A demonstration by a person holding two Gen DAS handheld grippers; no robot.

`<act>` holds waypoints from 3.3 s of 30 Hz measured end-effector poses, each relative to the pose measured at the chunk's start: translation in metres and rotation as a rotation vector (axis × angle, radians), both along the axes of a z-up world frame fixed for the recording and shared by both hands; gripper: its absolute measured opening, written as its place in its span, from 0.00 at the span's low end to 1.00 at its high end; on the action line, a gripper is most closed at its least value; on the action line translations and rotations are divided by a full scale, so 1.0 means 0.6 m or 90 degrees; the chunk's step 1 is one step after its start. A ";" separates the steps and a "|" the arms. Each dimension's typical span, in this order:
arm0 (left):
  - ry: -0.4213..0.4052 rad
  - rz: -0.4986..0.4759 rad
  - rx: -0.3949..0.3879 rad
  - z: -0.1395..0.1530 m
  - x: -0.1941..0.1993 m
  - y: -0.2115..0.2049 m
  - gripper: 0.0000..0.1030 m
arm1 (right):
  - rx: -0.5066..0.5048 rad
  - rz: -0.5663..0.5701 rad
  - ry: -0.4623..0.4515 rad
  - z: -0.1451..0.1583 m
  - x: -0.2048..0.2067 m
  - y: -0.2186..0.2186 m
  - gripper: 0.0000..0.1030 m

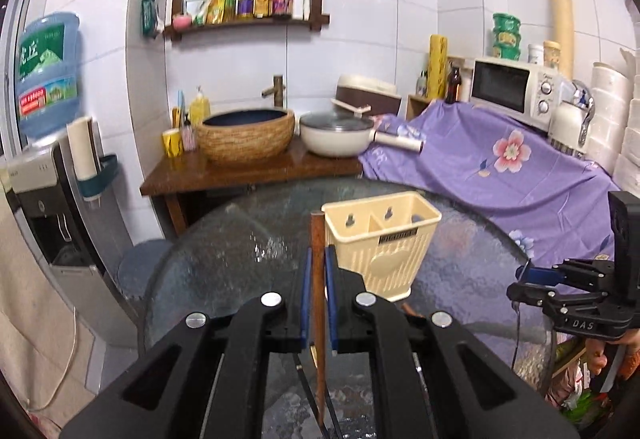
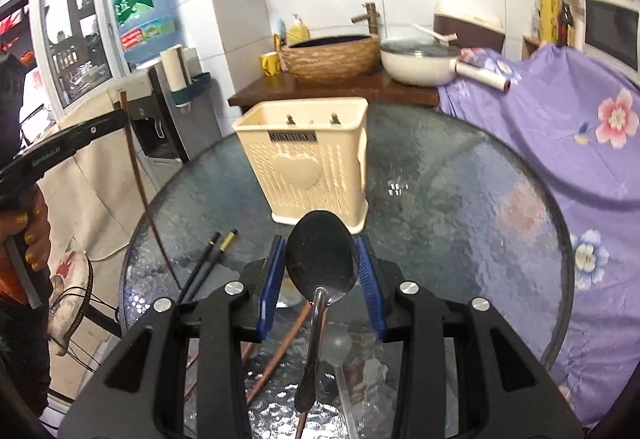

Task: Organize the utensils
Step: 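Lower the silver spoon into the holder with the right tool while the left drops the chopstick in, then grasp the grey spoon with the right tool while the left tool moves to the black chopstick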

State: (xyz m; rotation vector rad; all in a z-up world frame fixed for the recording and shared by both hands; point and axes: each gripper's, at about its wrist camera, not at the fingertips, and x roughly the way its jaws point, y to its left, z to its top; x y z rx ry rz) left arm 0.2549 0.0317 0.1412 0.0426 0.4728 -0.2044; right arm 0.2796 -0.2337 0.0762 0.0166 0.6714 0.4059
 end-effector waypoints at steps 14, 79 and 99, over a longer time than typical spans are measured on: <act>-0.140 -0.017 -0.080 0.217 0.034 -0.024 0.07 | 0.062 0.023 -0.125 0.160 0.091 0.058 0.36; 0.124 0.096 -0.048 -0.134 0.018 0.025 0.94 | -0.052 -0.062 -0.014 -0.076 0.052 0.023 0.81; 0.223 0.110 0.052 -0.266 -0.047 0.061 0.92 | -0.214 0.023 0.148 -0.209 -0.040 0.015 0.58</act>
